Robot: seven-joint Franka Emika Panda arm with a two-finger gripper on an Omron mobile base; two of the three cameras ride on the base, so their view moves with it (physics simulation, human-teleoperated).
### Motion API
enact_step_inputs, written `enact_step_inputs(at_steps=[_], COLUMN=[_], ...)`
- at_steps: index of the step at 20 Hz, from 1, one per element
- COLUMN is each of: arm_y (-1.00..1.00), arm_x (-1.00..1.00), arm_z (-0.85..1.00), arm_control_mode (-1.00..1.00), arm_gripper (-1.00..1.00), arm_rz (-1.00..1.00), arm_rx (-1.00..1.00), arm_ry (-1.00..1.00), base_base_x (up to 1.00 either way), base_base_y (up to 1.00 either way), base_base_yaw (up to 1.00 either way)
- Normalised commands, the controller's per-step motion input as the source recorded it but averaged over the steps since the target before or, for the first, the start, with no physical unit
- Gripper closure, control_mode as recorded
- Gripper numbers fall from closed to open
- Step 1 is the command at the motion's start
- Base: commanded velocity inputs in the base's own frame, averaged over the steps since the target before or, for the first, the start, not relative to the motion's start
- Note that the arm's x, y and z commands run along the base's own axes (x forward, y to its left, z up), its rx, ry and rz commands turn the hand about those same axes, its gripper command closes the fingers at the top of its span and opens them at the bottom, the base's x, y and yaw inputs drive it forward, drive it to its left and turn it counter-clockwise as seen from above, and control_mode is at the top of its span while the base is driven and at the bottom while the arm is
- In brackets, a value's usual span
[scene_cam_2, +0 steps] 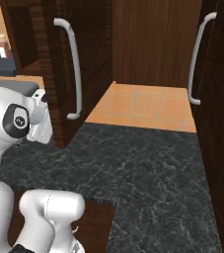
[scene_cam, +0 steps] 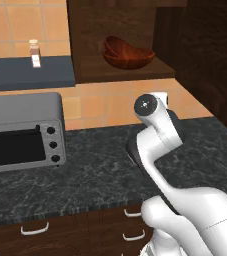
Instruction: Pick up the bowls on the counter and stack them on top of one another in the open cabinet. Place the smaller bowl on top of the larger bowl.
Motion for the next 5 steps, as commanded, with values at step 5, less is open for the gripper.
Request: enact_step_inputs(at_steps=[5], arm_y=[0.00], arm_x=[0.00], arm_z=[-0.26], arm_control_mode=[-1.00], arm_gripper=[-1.00], arm_rz=[0.00], arm_rx=[-0.14], arm_ry=[-0.02], base_base_x=[0.00], base_base_y=[0.00], base_base_yaw=[0.00])
